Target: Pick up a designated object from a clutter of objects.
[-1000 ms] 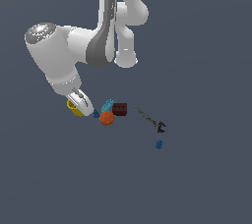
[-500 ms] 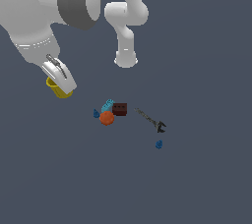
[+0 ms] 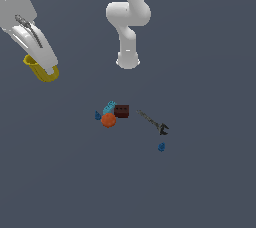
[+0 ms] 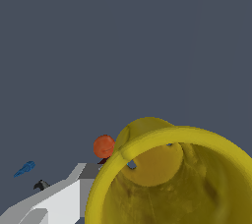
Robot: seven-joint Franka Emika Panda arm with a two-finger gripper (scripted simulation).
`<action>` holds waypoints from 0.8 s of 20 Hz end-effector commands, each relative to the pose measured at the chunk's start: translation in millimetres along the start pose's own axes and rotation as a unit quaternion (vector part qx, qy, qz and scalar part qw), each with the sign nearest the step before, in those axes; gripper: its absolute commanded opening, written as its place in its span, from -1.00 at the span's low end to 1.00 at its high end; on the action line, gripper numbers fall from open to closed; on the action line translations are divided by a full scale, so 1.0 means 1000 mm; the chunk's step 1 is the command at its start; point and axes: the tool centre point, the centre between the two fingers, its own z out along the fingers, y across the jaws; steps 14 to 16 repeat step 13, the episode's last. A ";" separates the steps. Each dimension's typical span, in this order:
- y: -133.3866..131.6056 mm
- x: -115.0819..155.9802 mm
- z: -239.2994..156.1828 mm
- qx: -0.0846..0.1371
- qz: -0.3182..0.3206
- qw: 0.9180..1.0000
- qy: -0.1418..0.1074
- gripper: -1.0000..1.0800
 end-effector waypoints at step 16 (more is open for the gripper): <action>0.005 0.007 -0.030 0.000 -0.001 1.000 0.000 -1.00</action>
